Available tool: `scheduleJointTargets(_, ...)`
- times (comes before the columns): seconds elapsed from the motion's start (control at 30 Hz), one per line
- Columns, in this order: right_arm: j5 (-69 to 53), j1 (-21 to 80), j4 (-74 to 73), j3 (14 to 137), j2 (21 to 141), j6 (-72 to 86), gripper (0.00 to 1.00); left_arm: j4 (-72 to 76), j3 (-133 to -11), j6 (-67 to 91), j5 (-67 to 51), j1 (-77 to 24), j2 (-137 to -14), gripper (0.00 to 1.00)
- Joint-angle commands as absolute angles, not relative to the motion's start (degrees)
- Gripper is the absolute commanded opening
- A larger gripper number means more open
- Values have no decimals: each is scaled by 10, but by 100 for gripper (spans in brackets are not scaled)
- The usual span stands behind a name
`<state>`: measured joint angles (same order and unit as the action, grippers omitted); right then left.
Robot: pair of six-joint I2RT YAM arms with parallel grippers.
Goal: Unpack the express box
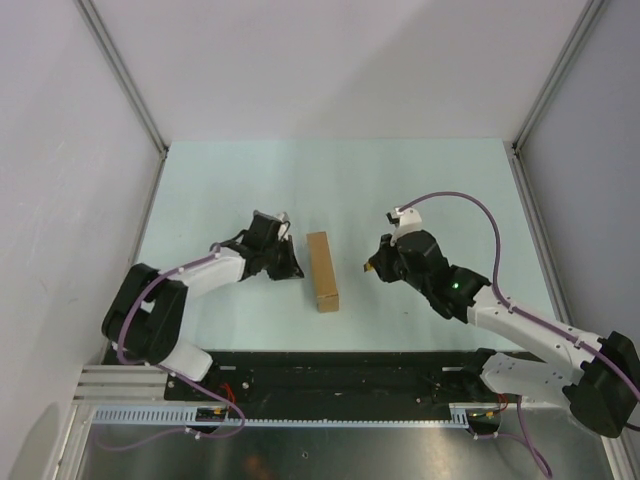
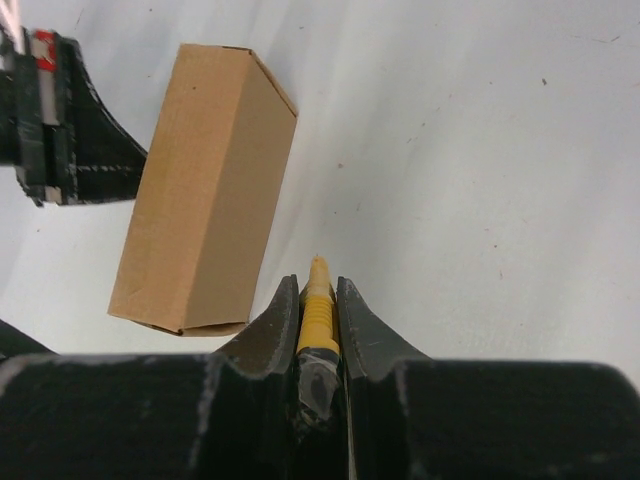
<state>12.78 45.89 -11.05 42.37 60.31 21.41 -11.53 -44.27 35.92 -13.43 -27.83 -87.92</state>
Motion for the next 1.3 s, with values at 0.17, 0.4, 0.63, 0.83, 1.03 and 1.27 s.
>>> scheduleJointTargets(0.17,58,503,-34,429,557,158,0,-162,-498,320,-91,-174,-797,5)
scheduleJointTargets(0.4,42,594,-35,481,592,130,0,-162,-616,318,-159,-142,-907,14)
scheduleJointTargets(0.63,143,705,-50,521,691,94,0,-162,-721,316,-189,-142,-1032,34)
scheduleJointTargets(0.83,189,723,-18,540,756,105,0,-161,-776,306,-223,-142,-1110,37)
scheduleJointTargets(1.03,271,762,-23,569,834,118,0,-161,-809,319,-281,-144,-1172,40)
scheduleJointTargets(1.27,359,787,-21,591,901,103,0,-161,-827,313,-318,-151,-1196,42)
